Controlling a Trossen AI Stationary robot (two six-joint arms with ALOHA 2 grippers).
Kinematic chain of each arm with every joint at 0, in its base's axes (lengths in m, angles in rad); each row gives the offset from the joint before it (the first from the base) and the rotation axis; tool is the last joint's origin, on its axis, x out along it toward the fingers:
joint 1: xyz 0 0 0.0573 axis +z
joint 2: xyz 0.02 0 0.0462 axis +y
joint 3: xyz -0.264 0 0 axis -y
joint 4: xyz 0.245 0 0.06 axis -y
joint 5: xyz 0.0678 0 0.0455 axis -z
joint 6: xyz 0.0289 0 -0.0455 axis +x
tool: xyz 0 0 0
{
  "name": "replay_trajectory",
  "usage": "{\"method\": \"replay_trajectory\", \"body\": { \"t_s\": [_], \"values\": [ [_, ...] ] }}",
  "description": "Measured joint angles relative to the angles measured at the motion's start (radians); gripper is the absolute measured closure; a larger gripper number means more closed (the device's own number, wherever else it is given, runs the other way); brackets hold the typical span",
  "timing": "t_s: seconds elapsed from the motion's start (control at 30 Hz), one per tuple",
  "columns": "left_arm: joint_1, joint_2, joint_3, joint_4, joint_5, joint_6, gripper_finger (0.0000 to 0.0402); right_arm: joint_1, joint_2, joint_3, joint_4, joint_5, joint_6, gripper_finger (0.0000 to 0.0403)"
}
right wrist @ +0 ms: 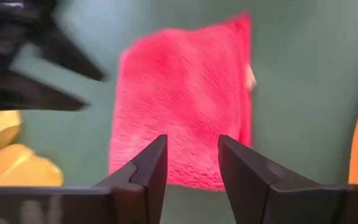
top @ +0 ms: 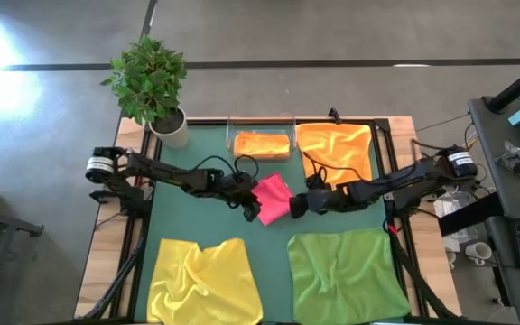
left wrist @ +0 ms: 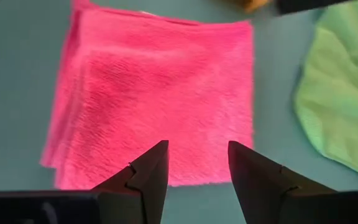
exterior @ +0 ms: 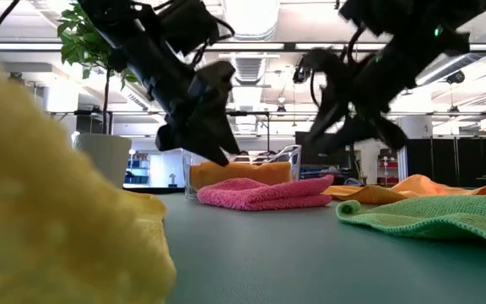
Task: Fold microfiber towels
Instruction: Fold the pink microfiber cloth, then put the pink microfiber cloth into the bin
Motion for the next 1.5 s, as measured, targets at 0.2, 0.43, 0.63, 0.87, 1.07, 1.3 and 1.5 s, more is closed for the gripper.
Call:
{"method": "replay_trajectory", "body": {
  "t_s": [0.2, 0.43, 0.63, 0.87, 1.07, 1.3, 1.5],
  "values": [
    [0.000, 0.059, -0.005, -0.001, -0.022, -0.096, 0.0252, -0.007, -0.145, 0.000, -0.027, 0.009, -0.188, 0.0266],
    [-0.002, 0.125, -0.005, 0.000, -0.091, -0.106, 0.0252, -0.007, -0.238, 0.000, -0.044, 0.009, -0.336, 0.0266],
    [-0.003, 0.143, 0.000, -0.045, -0.111, -0.103, 0.0252, -0.007, -0.244, 0.000, -0.075, 0.009, -0.357, 0.0266],
    [-0.002, 0.105, 0.000, -0.216, -0.112, -0.046, 0.0252, -0.007, -0.243, 0.000, -0.105, 0.010, -0.349, 0.0266],
    [0.000, 0.026, -0.008, -0.348, -0.093, 0.054, 0.0252, -0.030, -0.243, 0.000, -0.109, 0.020, -0.341, 0.0266],
    [0.000, -0.128, -0.007, -0.368, -0.090, 0.053, 0.0252, -0.079, -0.243, 0.000, -0.109, -0.005, -0.322, 0.0266],
    [-0.003, -0.269, -0.013, -0.442, -0.084, -0.081, 0.0252, -0.103, -0.243, 0.000, -0.089, -0.089, -0.322, 0.0266]
  ]
}}
